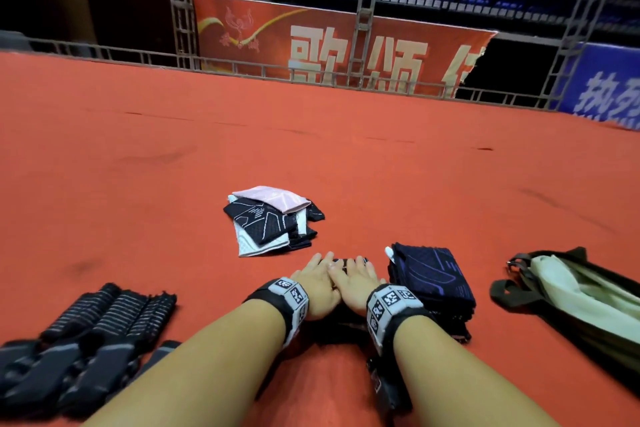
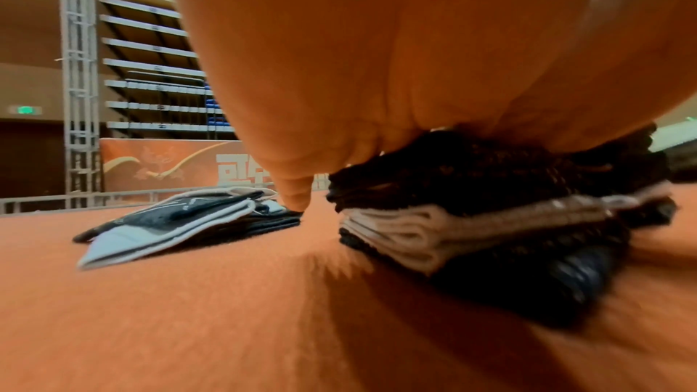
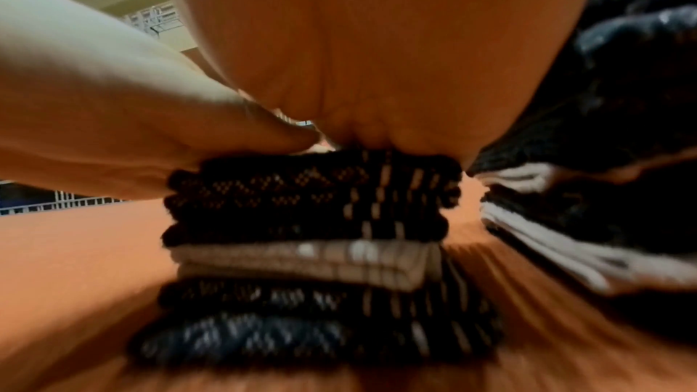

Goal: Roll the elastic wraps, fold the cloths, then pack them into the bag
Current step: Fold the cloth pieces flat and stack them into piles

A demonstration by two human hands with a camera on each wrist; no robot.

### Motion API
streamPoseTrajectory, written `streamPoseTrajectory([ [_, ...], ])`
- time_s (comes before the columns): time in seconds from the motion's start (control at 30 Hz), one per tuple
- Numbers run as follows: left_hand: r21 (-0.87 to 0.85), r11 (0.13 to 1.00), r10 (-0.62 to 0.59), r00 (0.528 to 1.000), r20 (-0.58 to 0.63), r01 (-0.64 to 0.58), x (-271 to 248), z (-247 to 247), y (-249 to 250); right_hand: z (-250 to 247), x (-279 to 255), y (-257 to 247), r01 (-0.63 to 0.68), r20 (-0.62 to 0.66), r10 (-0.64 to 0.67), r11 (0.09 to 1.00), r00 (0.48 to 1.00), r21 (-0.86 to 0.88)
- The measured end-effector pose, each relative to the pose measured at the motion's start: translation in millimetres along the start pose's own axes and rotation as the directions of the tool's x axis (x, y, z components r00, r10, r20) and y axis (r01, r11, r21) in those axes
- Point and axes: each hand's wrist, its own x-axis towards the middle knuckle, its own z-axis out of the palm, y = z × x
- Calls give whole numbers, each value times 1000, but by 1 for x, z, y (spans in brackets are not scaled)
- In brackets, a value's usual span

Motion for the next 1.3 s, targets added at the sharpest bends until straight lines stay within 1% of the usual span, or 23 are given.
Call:
streamPoseTrajectory([
  [0.03, -19, 1000, 22, 1000, -22, -22, -2, -7, -5, -7, -4, -4, 6, 22, -6, 1000, 1000, -9],
  [0.07, -42, 998, 41, 997, -58, -43, -4, -15, -11, -16, -6, -9, 6, 30, -7, 1000, 1000, 16],
  [0.13, -60, 997, 34, 988, -153, -44, -9, -34, -30, -31, -6, -19, -16, 0, 16, 991, 1000, 134],
  [0.2, -18, 1000, -23, 974, -226, 20, -10, -52, -54, -42, -2, -31, -6, 23, 4, 996, 1000, 92],
  [0.23, 14, 998, -61, 970, -237, 66, -9, -59, -66, -43, 2, -36, 12, 2, -13, 995, 1000, 96],
  [0.33, 103, 978, -157, 962, -225, 184, -5, -73, -95, -38, 21, -51, 112, -40, -108, 989, 993, 98],
  [0.47, 170, 950, -229, 953, -201, 264, 7, -73, -119, -23, 43, -71, 192, -68, -186, 977, 980, 91],
  [0.57, 186, 942, -253, 955, -151, 279, 18, -63, -130, -16, 56, -84, 217, -51, -213, 972, 976, 95],
  [0.63, 183, 946, -245, 961, -132, 266, 26, -56, -137, -14, 64, -90, 233, -43, -230, 967, 972, 101],
  [0.8, 235, 936, -254, 965, -65, 262, 43, -41, -150, -6, 77, -94, 247, 0, -249, 964, 969, 95],
  [0.93, 227, 934, -264, 961, -81, 276, 44, -37, -150, -5, 78, -92, 249, -5, -250, 962, 968, 113],
  [1.0, 189, 947, -236, 961, -142, 260, 41, -42, -148, -7, 75, -90, 258, -21, -258, 956, 966, 138],
  [1.1, 45, 972, -211, 937, -278, 232, 30, -64, -143, -14, 66, -89, 267, -38, -264, 952, 964, 148],
  [1.17, -6, 979, -190, 903, -384, 203, 16, -86, -137, -19, 60, -88, 273, -56, -268, 951, 962, 145],
  [1.23, -51, 984, -176, 857, -484, 173, -2, -109, -130, -24, 54, -88, 270, -92, -259, 953, 961, 140],
  [1.3, -139, 979, -200, 813, -546, 148, -22, -130, -122, -30, 47, -88, 253, -119, -236, 955, 964, 153],
])
